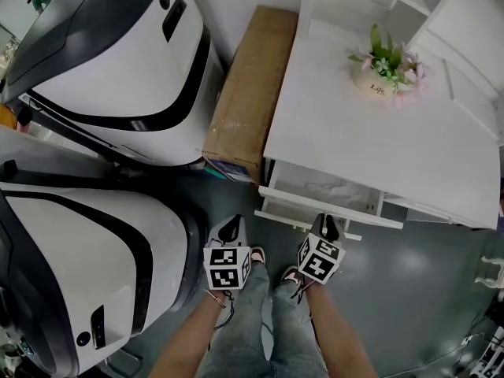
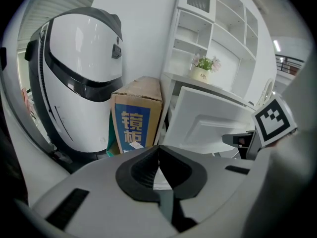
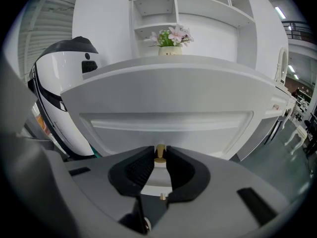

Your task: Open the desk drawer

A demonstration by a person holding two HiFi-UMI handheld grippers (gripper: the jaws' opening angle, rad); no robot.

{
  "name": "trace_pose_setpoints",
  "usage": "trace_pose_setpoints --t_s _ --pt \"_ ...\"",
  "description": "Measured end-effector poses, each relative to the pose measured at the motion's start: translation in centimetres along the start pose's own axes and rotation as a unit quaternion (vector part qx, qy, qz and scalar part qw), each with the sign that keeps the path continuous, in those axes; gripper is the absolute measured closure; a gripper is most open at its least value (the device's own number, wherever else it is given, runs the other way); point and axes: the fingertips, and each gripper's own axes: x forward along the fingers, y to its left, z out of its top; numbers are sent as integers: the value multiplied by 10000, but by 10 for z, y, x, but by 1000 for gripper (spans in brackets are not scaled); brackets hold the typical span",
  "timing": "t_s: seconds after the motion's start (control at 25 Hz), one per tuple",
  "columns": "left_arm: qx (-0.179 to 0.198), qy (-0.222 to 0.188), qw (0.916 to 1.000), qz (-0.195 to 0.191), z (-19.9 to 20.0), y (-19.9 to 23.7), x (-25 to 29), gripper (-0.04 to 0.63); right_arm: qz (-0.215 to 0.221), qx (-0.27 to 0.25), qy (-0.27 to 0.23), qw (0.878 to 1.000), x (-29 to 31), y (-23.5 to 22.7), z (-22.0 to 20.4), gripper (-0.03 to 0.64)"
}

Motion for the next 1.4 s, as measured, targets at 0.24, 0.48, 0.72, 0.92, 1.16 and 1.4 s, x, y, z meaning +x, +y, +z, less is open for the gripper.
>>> trace_pose_setpoints --t_s 0.24,0.48,0.72,0.92,1.16,1.4 --pt "-50 -11 10000 40 -4 2 -9 577 1 22 61 10000 -9 1 -10 534" --pt "-76 -34 9999 68 -8 0 -18 577 46 -7 133 9999 -18 2 -21 534" --pt "-133 -53 9998 128 -10 1 -27 577 78 -33 220 9997 -28 4 -32 534" --pt "-164 -71 9997 186 -10 1 -32 577 110 -61 258 9996 -30 4 -36 534" --pt "-190 -89 9995 233 -9 1 -36 577 136 -25 284 9995 -29 4 -36 532" --pt "-192 -87 9994 259 -6 0 -39 577 158 43 331 9993 -28 4 -36 531"
